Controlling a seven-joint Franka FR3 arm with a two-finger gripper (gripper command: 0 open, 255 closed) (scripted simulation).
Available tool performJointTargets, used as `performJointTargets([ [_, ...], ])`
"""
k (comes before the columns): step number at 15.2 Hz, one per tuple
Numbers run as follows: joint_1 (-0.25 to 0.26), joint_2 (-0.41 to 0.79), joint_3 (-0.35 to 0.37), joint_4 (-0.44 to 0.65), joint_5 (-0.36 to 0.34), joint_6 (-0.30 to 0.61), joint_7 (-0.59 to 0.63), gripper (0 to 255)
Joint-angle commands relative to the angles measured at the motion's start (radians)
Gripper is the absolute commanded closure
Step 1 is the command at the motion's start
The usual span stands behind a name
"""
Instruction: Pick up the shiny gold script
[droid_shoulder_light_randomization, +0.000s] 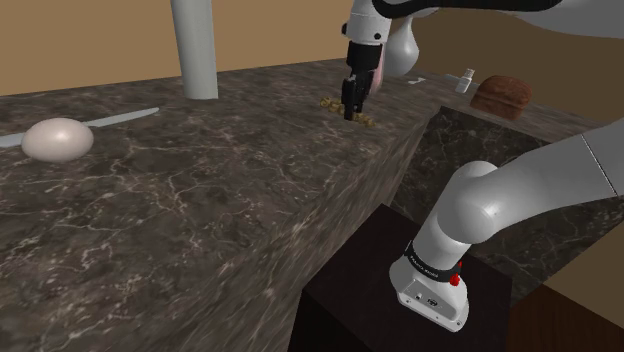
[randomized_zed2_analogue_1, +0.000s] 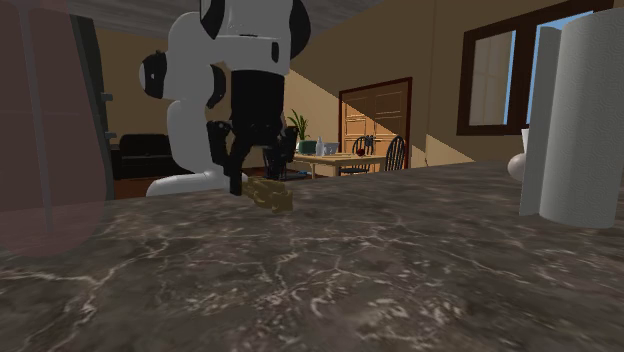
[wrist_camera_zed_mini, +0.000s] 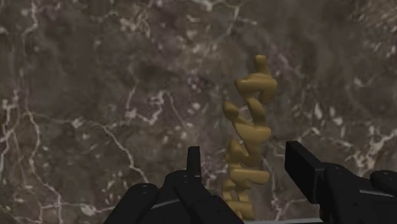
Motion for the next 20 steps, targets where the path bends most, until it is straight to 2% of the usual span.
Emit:
performJointTargets([
  [1,0.0,-0.002,0.0,-0.005,0.0,0.003,0.0,255],
  [9,0.0,0.001,0.0,-0.001,0.0,0.002,0.0,255],
  [20,-0.001,0.033,0.001,0.171,0.0,-0.138,-0.004,255],
])
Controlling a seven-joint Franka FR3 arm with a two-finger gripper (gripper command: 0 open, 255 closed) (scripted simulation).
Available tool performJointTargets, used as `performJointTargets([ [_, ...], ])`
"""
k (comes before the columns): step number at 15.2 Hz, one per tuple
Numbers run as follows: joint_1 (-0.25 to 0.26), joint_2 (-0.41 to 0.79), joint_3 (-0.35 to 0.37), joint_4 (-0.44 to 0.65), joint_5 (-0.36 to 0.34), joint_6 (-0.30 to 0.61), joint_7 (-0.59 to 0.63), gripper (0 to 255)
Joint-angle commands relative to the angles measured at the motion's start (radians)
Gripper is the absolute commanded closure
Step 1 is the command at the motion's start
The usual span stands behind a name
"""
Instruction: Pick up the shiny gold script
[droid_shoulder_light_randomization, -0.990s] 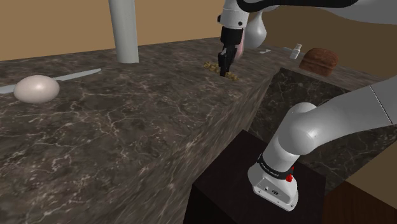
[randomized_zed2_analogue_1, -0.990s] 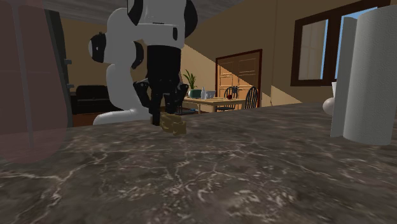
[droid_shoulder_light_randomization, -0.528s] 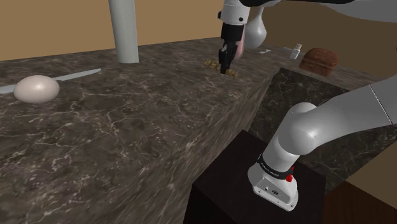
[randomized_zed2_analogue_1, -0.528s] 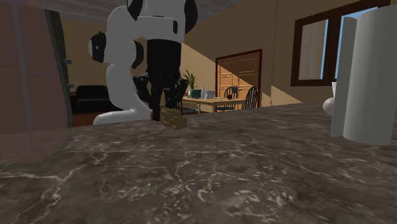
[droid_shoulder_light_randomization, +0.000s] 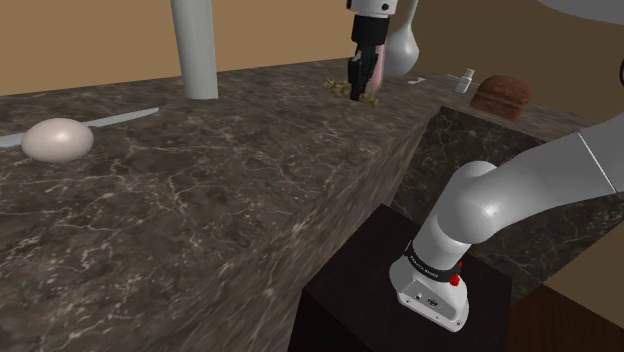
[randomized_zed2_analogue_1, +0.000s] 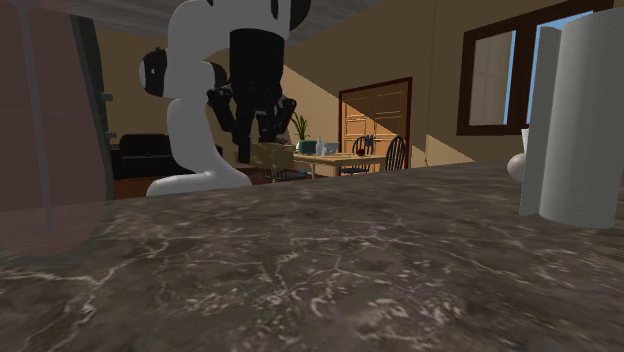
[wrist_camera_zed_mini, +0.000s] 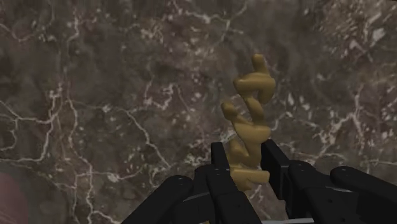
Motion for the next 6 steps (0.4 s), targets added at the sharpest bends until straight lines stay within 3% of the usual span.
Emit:
performJointTargets([
  [1,0.0,0.008,0.0,0.038,0.0,-0.03,-0.001,255],
  [6,0.0,0.022,0.001,0.092,0.0,-0.07,-0.002,255],
])
